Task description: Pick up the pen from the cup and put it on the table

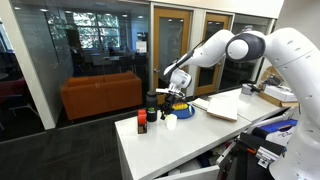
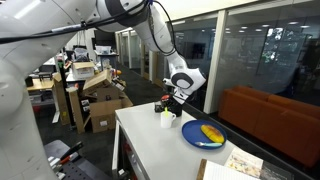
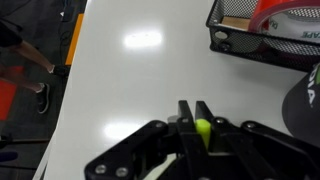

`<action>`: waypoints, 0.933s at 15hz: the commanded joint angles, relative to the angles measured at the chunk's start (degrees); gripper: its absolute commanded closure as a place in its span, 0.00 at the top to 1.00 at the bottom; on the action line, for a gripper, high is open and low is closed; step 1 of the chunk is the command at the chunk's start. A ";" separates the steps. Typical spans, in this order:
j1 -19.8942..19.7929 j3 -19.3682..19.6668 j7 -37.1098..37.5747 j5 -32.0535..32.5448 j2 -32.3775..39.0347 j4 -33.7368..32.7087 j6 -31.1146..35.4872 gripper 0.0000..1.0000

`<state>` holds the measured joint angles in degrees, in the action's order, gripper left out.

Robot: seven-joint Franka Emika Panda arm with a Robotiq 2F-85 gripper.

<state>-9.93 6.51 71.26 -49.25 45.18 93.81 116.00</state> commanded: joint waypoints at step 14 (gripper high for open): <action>1.46 3.86 0.72 4.26 -13.56 4.96 4.35 0.03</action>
<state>-9.89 9.64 71.26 -47.46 34.62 95.92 117.54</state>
